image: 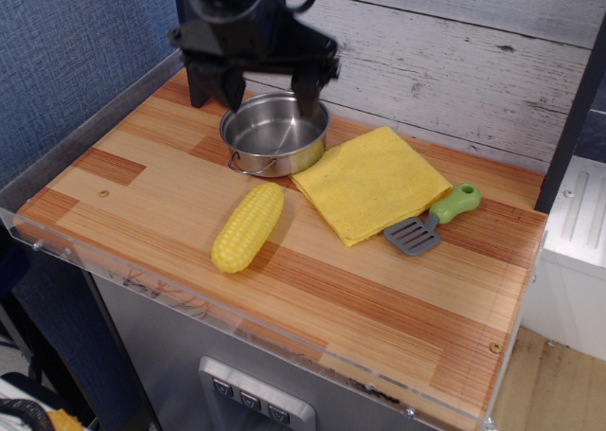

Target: Place the corn on the right side of the table

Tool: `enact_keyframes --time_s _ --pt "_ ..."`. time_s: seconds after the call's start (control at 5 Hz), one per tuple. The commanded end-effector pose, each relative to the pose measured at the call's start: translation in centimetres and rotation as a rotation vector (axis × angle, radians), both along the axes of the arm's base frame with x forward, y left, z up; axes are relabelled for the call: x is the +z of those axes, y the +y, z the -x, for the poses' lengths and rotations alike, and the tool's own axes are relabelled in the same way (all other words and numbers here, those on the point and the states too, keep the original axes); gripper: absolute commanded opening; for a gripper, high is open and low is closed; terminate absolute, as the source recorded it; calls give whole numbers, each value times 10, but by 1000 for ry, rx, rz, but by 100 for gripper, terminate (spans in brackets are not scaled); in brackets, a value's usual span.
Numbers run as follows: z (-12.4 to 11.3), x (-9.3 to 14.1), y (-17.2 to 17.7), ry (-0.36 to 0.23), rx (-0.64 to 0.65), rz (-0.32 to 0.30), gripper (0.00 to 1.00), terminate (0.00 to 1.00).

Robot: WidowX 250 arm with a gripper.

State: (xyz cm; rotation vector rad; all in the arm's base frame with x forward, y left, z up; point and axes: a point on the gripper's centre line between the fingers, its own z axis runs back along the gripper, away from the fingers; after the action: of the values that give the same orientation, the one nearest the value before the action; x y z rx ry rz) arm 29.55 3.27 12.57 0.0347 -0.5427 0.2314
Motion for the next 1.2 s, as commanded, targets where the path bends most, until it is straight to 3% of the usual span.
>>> enact_keyframes --time_s 0.0,0.4,1.0 --pt "23 -31 14 117 -34 -22 100 0" --pt "34 -72 22 190 -82 -48 100 0" --pt "18 -113 19 214 -78 -54 100 0"
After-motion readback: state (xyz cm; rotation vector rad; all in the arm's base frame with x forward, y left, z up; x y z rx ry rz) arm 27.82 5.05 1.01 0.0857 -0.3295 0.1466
